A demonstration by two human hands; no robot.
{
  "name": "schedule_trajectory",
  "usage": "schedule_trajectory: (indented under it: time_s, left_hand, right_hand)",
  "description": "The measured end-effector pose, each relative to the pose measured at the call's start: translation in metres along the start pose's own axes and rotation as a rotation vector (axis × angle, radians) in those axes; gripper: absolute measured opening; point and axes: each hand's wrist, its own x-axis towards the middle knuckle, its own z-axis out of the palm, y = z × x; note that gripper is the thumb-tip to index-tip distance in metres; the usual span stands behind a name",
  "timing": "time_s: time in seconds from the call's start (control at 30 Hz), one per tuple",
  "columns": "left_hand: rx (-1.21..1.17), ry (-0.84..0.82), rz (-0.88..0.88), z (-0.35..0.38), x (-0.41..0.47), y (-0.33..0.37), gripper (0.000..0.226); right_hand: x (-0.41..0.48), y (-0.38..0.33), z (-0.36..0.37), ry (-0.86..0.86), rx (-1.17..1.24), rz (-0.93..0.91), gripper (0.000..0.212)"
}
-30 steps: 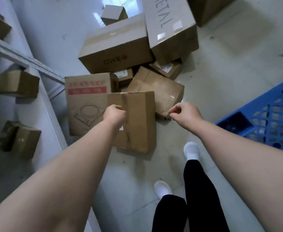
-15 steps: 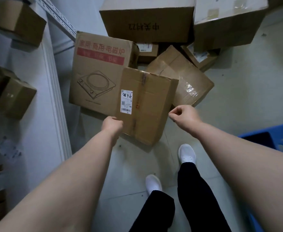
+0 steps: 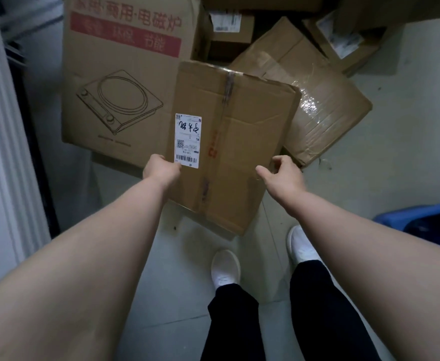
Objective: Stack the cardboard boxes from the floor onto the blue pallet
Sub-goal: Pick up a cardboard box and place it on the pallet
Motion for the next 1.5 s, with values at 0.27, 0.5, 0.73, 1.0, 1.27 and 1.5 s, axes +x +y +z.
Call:
schedule_trajectory:
  time_s: [0.27,0.5,0.73,1.0,1.27,1.5]
  left_hand:
    - [0.098,0.064,0.115,0.011,0.049,-0.004,0.060]
    - [0.038,-0.030,0.154,0.047,0.083,-0.038,0.069]
    - [-0.228,0.115,0.149,0.068,0.098,-0.039,0.065]
    - [-0.342,0.197,0.156,0.071,0.067,-0.027,0.066]
    - [-0.278,0.115,0.316,0.089,-0.006,0.037,0.088]
    - [-0.109,0.014,0.570,0.143,-0.106,0.112,0.097]
  right_hand:
    - [0.025,0.016,0.048,0.144,0.061,-0.015,0.082]
    - [0.038,0.053,0.071,0.188,0.194,-0.203,0.088]
    - [0.055,0.065,0.080,0.228,0.279,-0.367,0.090]
    - [0.070,0.068,0.039,0.231,0.347,-0.505,0.088]
    - [0.066,0.095,-0.057,0.290,0.431,-0.453,0.085]
    - [0.055,0.159,-0.159,0.370,0.512,-0.328,0.079]
